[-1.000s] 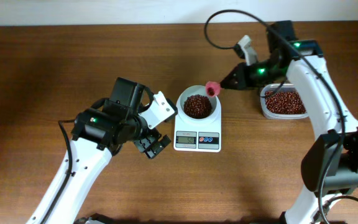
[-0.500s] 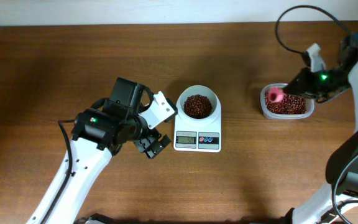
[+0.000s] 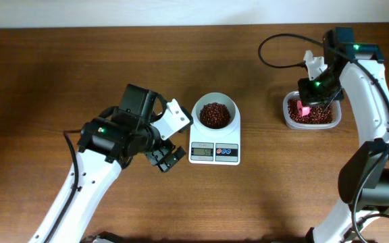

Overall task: Scoop and weigh 50g on scale
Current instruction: 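Carry the pink scoop back over the bean tub with the right gripper, then move the scoop down to the table in front of the tub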

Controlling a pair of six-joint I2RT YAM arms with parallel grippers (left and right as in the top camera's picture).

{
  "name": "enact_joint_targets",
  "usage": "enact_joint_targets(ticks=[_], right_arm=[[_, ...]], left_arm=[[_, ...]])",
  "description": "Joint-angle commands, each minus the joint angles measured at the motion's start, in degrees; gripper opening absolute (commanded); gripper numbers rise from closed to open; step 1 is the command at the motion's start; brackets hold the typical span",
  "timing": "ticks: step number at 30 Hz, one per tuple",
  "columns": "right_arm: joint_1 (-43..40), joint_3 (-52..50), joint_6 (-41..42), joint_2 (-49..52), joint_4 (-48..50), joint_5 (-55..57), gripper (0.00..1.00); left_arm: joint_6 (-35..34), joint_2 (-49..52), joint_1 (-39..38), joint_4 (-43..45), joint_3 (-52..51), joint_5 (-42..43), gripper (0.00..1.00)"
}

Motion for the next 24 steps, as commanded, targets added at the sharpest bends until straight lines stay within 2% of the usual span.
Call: enact_joint_targets(ticks=[1, 3, 6, 13, 18, 22, 24], right_arm=[[0.2, 0.2, 0.5, -1.3, 0.3, -1.5, 0.04], [0.7, -0.1, 0.5, -0.4, 0.5, -5.5, 0.04], [1.7, -1.3, 0.3, 0.2, 1.0, -5.3, 0.04], [1.6, -1.7, 0.3, 0.2, 3.4, 1.7, 0.04], [1.6, -1.3, 0.5, -0.1, 2.9, 16.1, 0.04], [1.6, 3.0, 0.6, -0.1, 1.6, 17.4, 0.04], [1.6, 4.2, 0.6, -0.1, 0.6, 22.2, 0.04]], left_arm=[[0.9, -0.5, 0.3, 0.0, -0.2, 0.2, 0.99], [0.9, -0.5, 0.3, 0.0, -0.2, 0.2, 0.99], [0.9, -0.5, 0.3, 0.0, -0.2, 0.2, 0.99], [0.9, -0.5, 0.3, 0.0, -0.2, 0.2, 0.99], [0.9, -0.5, 0.3, 0.0, -0.2, 0.2, 0.99], [0.9, -0.5, 0.3, 0.0, -0.2, 0.2, 0.99], [0.9, -0.5, 0.3, 0.0, -0.2, 0.2, 0.99]])
